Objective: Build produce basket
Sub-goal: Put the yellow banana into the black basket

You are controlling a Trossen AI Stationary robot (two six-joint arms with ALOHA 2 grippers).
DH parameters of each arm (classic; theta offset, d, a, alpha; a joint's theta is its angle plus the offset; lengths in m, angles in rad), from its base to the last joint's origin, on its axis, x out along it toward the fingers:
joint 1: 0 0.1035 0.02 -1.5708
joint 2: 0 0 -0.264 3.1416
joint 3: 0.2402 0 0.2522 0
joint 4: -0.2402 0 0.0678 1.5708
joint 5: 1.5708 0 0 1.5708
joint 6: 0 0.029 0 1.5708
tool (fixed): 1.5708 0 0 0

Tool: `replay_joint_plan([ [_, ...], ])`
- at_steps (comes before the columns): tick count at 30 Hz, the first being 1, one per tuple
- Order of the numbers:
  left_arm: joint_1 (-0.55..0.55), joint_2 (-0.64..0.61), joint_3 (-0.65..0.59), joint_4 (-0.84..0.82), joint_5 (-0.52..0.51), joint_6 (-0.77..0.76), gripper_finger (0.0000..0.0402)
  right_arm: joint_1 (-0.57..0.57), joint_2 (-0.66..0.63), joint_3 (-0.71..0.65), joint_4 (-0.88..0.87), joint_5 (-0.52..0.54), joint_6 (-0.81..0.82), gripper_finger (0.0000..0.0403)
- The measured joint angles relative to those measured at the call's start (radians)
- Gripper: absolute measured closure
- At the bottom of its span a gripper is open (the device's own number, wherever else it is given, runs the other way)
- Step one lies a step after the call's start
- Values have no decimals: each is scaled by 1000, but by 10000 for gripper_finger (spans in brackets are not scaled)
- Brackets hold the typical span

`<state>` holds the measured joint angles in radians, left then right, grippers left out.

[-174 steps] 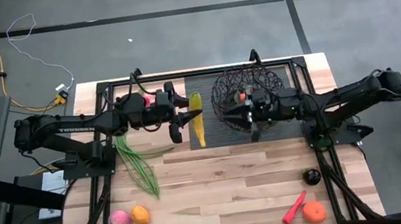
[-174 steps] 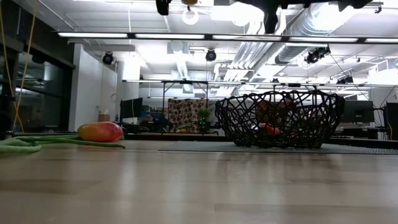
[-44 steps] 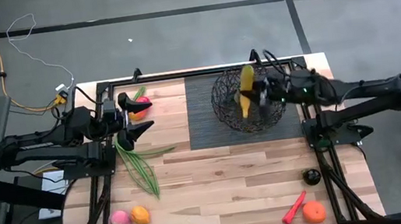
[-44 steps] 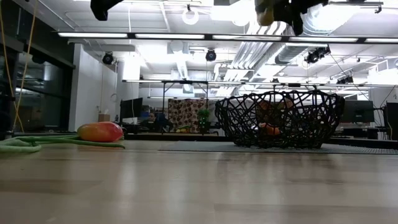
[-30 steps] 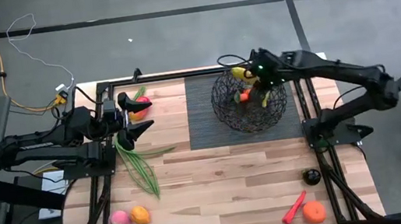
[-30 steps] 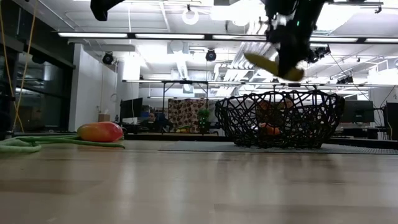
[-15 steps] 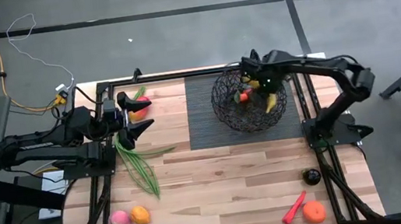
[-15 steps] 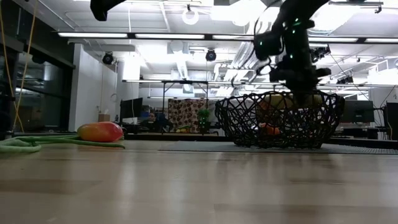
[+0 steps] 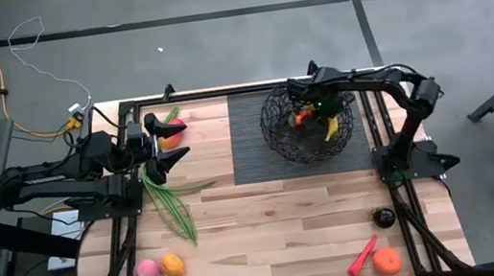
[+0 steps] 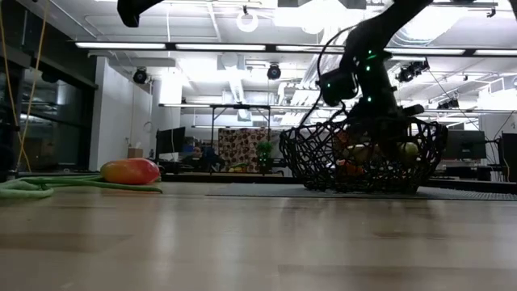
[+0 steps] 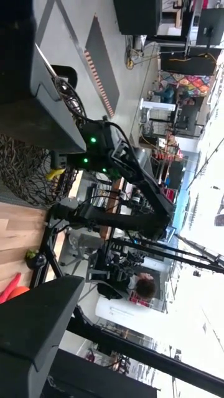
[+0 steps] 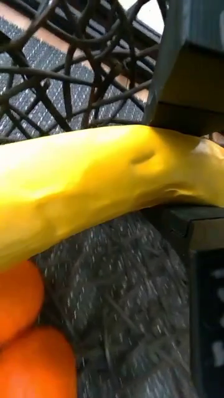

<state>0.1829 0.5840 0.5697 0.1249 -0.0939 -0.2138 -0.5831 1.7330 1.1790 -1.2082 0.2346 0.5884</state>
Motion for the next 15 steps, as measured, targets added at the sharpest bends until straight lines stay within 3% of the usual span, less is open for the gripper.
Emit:
replay_joint_plan([
  [8,0,0,0,0,0,-1,76,0,73,0,20,32,40,293],
  [15,0,0,0,0,0,-1,76,-1,85,0,48,32,37,265],
])
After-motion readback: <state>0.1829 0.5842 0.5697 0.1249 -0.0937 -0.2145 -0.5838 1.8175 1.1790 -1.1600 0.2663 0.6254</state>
